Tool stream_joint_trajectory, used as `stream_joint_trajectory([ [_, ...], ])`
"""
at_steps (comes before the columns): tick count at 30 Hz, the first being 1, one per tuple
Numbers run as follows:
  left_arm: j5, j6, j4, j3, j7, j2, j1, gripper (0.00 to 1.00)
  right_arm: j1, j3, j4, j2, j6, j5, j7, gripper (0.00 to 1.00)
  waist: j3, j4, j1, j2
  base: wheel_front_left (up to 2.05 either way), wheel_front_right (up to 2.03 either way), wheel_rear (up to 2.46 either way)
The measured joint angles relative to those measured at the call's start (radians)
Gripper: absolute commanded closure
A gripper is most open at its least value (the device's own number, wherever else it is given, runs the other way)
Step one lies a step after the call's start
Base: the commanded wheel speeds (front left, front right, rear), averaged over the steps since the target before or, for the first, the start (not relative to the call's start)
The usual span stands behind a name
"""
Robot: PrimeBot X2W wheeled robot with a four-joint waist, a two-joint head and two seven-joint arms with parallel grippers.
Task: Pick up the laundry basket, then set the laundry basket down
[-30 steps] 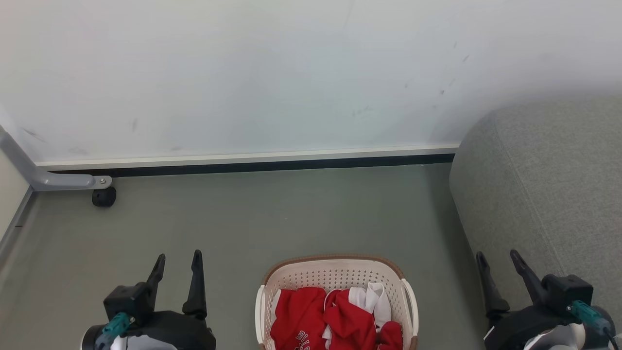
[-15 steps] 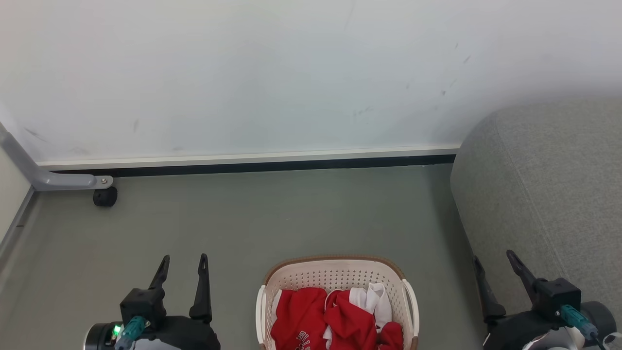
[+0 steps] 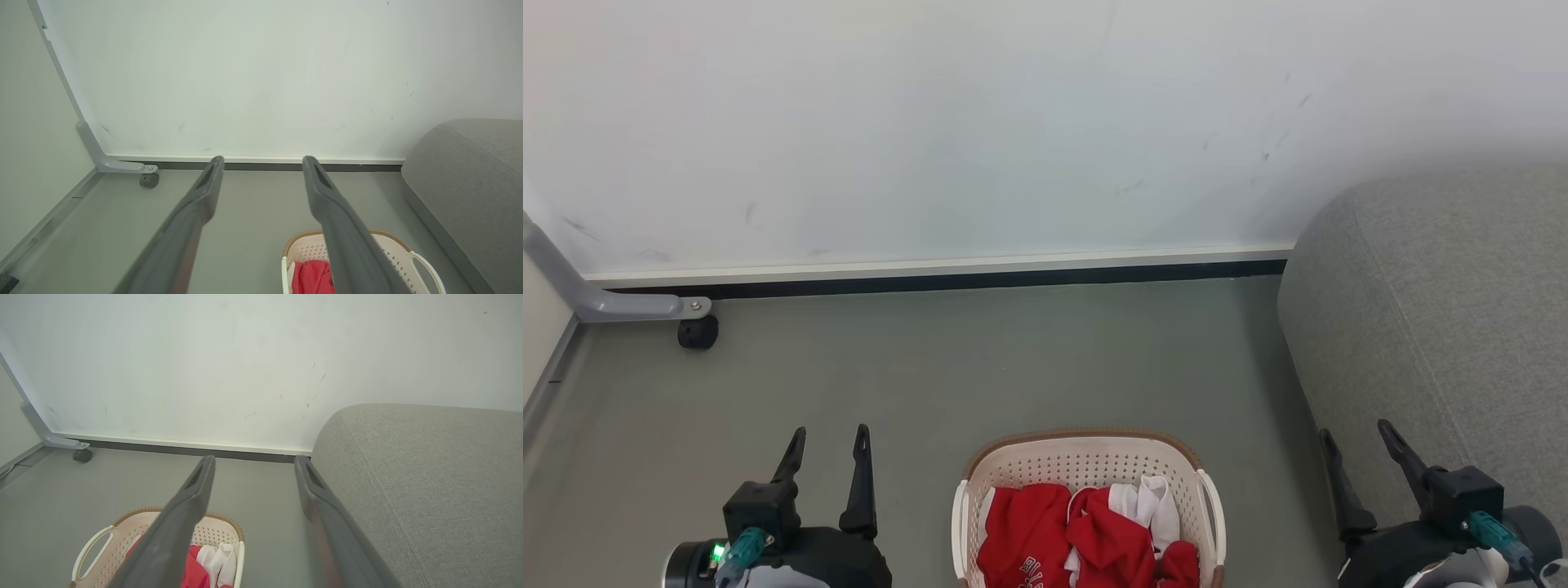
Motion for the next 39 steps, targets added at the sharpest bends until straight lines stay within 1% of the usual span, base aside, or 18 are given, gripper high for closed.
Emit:
stream_joint_trajectory([
  [12,0.000,0.000,-0.005,0.009,0.000,-0.004,0.000,0.00,0.000,-0.008,-0.019,0.004,0.009,-0.007,0.000,0.00,0.007,0.002,0.0000,-0.0001,0.00,0.00,0.00],
  [19,0.006,0.000,-0.037,0.012,0.000,-0.009,-0.007,0.00,-0.005,-0.021,-0.069,0.007,0.011,-0.011,0.000,0.00,0.047,0.000,0.0000,0.0000,0.00,0.00,0.00],
  [26,0.008,0.001,-0.057,0.016,0.000,-0.020,-0.051,0.00,-0.057,-0.027,-0.097,0.019,0.013,-0.011,0.000,0.00,0.132,-0.005,0.0000,0.0000,0.00,0.00,0.00],
  [28,0.008,0.001,-0.058,0.016,0.000,-0.026,-0.065,0.00,-0.069,-0.027,-0.099,0.020,0.020,-0.013,0.000,0.00,0.158,-0.008,0.0001,0.0000,0.00,0.00,0.00],
  [30,0.008,0.001,-0.055,0.015,0.000,-0.032,-0.082,0.00,-0.084,-0.028,-0.099,0.020,0.021,-0.017,0.000,0.00,0.185,-0.010,0.0001,0.0000,0.00,0.00,0.00],
  [39,0.008,0.001,-0.023,0.013,0.000,-0.040,-0.172,0.00,-0.170,-0.033,-0.085,0.028,0.038,-0.021,-0.004,0.00,0.313,-0.019,0.0002,0.0001,0.00,0.00,0.00],
])
